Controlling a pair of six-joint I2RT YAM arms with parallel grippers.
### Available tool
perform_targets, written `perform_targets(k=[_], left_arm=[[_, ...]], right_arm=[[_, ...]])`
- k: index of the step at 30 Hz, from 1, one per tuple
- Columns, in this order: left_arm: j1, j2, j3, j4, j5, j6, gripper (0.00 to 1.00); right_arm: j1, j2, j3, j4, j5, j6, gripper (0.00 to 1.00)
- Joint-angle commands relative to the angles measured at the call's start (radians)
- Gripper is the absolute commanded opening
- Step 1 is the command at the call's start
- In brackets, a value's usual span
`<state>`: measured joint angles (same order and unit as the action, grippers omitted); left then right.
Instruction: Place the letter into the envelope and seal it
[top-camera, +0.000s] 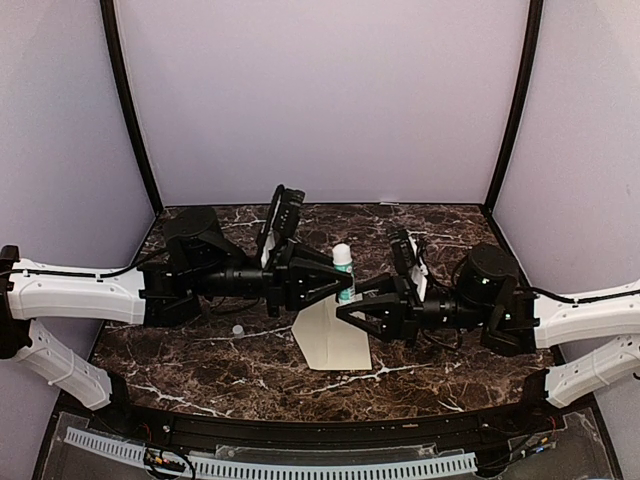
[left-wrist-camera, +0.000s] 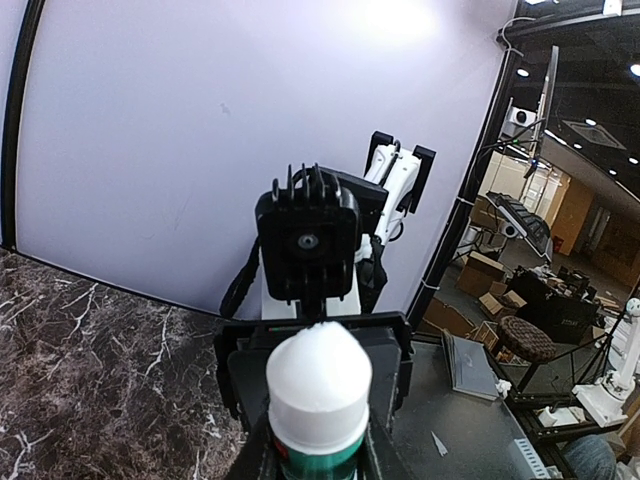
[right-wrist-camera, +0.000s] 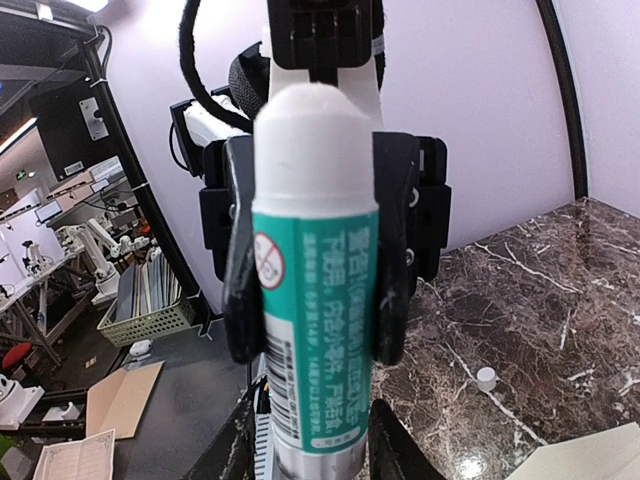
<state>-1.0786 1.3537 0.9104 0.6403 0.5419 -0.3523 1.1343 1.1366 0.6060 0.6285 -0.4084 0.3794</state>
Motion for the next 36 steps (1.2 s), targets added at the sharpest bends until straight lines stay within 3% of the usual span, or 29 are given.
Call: perform_targets(k=[1, 7, 11, 15, 19, 28, 32, 36], left_arm=[[-0.004, -0.033, -0.015, 0.047, 0.013, -0.005, 0.00], [-0.005, -0.033, -0.015, 0.046, 0.008, -0.004, 0.00], [-0.004, -0.034, -0.013, 0.042, -0.003, 0.000, 0.00], [-0.005, -0.034, -0.013, 0.039, -0.011, 0.002, 0.00], [-0.005, -0.033, -0.013, 0.041, -0.014, 0.003, 0.00], [-0.005, -0.032, -0.013, 0.041, -0.025, 0.003, 0.00], [-0.007, -0.034, -0.018, 0.037, -0.058, 0.009, 0.00], [-0.014, -0.034, -0.020, 0.012, -0.182, 0.035, 0.00]], right_arm=[[0.008, 0.010, 0.039, 0.032, -0.012, -0.003, 0.32], [0.013, 0.013, 0.038, 0.025, 0.002, -0.007, 0.12], [0.014, 0.010, 0.037, 0.021, 0.005, -0.011, 0.17], [0.014, 0.003, 0.034, 0.016, 0.005, -0.014, 0.31], [0.014, -0.004, 0.028, 0.016, 0.007, -0.017, 0.30], [0.016, -0.011, 0.027, 0.006, 0.031, -0.024, 0.01], [0.015, -0.014, 0.043, -0.032, 0.097, -0.040, 0.00], [0.017, 0.005, 0.127, -0.182, 0.331, -0.070, 0.00]])
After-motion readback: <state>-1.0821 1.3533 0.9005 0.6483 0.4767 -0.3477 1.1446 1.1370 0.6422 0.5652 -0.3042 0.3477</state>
